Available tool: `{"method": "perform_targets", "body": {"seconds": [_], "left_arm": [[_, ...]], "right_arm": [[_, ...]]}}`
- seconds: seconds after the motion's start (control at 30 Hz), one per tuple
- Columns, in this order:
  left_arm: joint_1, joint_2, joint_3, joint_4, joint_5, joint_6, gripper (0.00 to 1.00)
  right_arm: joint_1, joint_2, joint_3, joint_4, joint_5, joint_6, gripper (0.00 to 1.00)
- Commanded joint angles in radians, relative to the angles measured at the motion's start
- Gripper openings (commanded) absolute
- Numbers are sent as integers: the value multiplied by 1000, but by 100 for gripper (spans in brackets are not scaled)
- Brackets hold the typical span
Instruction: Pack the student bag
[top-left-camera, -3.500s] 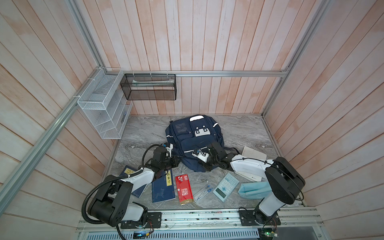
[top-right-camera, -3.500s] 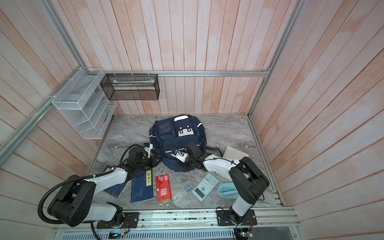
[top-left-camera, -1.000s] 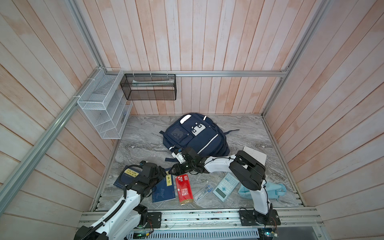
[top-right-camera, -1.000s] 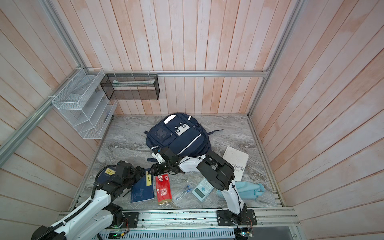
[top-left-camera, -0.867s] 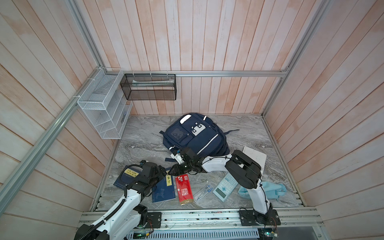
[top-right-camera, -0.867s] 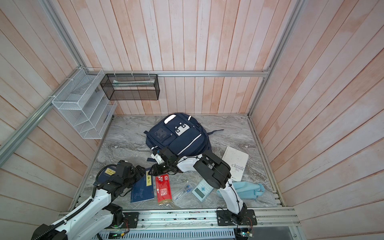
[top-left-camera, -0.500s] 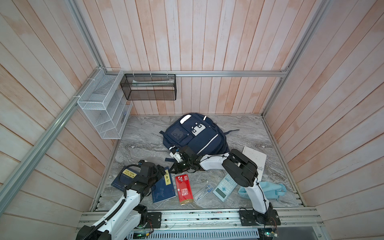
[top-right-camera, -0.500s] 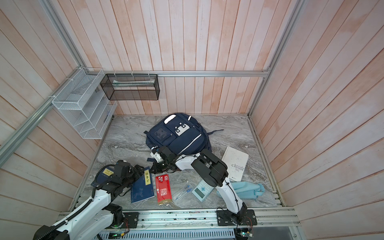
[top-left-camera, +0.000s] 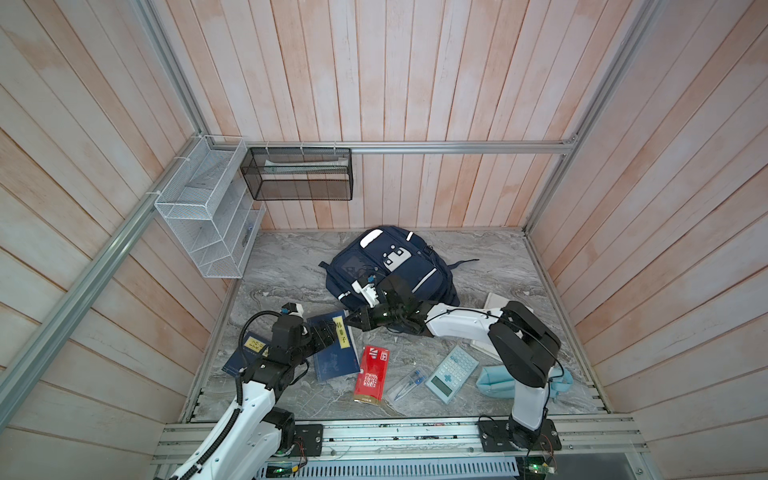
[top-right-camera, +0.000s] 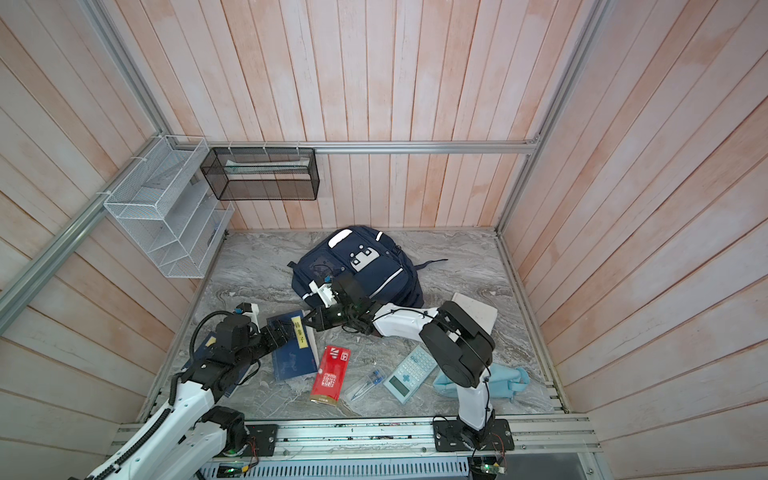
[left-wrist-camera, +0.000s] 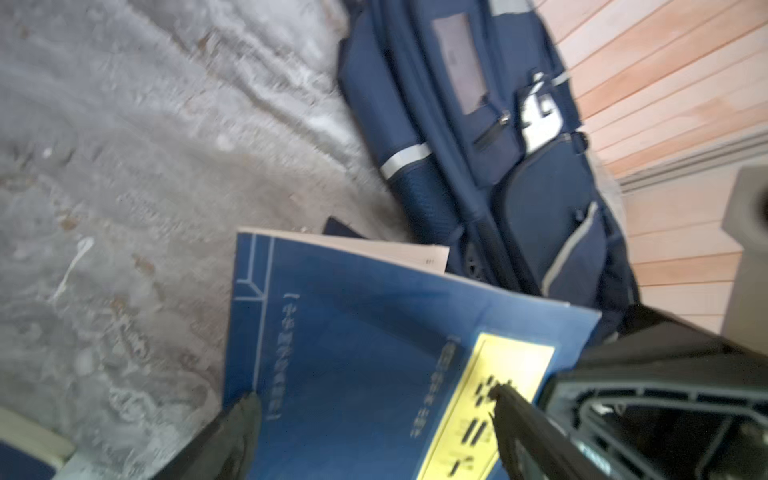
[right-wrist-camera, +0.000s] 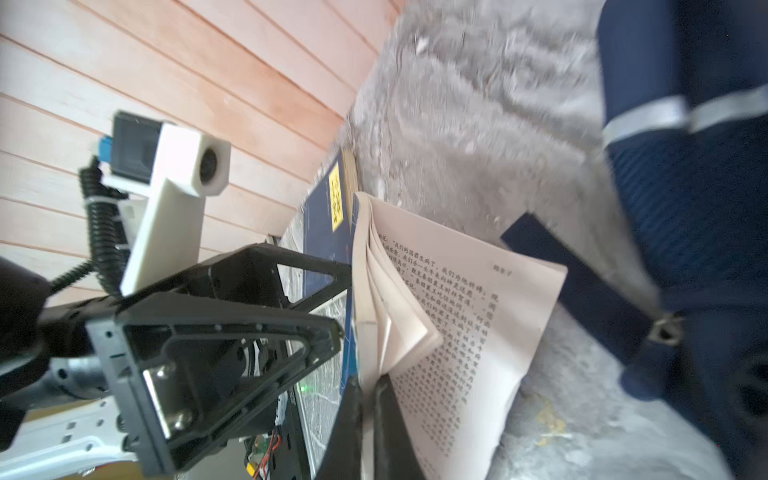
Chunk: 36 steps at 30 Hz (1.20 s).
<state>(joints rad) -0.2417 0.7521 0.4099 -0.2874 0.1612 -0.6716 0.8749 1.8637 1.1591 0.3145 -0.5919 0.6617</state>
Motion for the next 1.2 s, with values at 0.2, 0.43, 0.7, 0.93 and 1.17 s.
{"method": "perform_targets", "body": {"seconds": [0.2,0.43,0.7,0.93,1.17], "left_arm": [[20,11,-53,425,345,161,90],[19,207,-133,745,495,157,90],[-28,363,-148,1057,683,143,93],[-87,371,-130,1108,672,127,30],[-90,351,-101,1073,693,72,0]], "right_arm": [[-152,-238,-219,122,-127,-38,0],[-211,-345,-284,149,-212,-55,0],[-260,-391,-328,205,-313,-15,0],[-302,-414,-360,180,-278,-21,0],[-303,-416,-348,-16,-190,-223,67]]}}
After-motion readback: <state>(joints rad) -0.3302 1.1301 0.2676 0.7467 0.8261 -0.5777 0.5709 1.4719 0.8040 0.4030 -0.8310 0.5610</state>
